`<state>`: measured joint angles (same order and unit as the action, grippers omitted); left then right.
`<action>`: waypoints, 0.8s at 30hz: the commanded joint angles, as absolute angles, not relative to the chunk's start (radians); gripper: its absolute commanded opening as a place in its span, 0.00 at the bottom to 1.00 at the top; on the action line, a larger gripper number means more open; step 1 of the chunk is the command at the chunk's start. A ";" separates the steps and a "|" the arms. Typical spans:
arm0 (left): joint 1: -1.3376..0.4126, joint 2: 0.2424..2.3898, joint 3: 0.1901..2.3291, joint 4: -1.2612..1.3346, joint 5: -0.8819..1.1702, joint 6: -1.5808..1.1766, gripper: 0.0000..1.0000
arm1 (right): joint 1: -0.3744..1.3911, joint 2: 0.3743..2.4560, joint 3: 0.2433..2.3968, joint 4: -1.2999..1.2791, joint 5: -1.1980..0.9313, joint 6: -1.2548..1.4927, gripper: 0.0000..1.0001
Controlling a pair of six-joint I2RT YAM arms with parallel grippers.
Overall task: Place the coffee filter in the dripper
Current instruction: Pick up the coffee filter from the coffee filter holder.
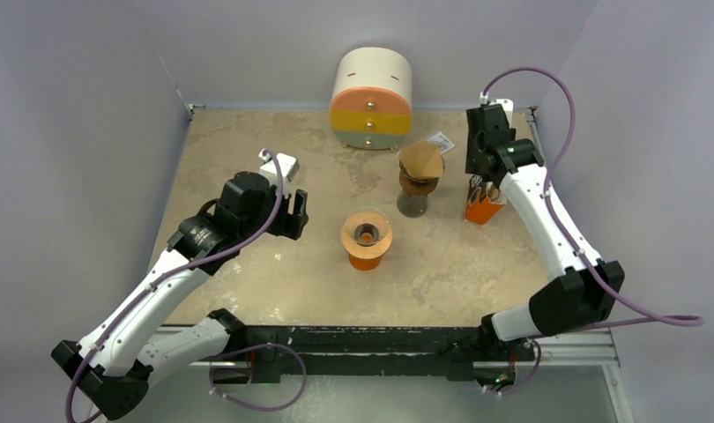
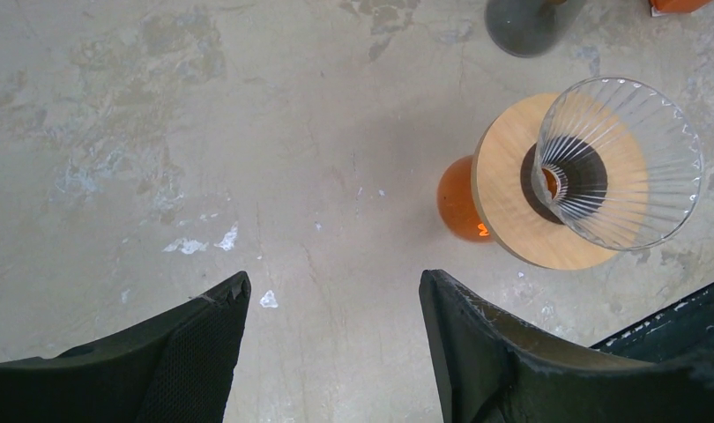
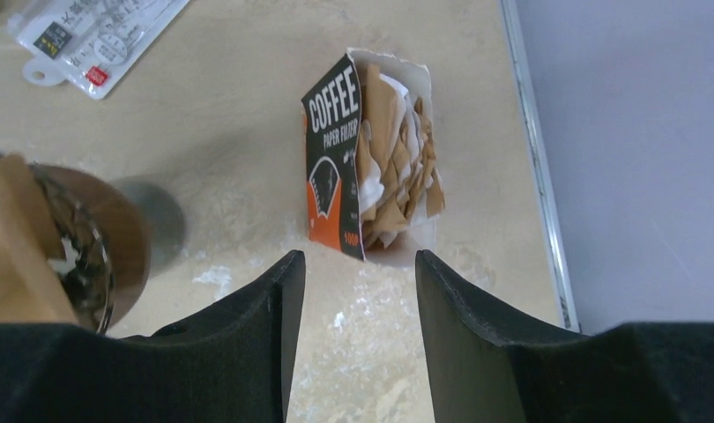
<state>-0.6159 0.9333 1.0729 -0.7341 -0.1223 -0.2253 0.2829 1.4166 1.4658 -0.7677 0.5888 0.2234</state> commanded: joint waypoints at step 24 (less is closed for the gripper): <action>-0.617 0.884 1.039 -0.664 -0.133 -0.224 0.69 | 0.076 1.660 1.582 -0.604 0.391 0.220 0.47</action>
<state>-0.6159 0.8944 1.0409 -0.6998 -0.1242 -0.2249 0.0860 1.6558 1.5398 -0.6312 0.3912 0.2195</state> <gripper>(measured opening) 0.689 0.470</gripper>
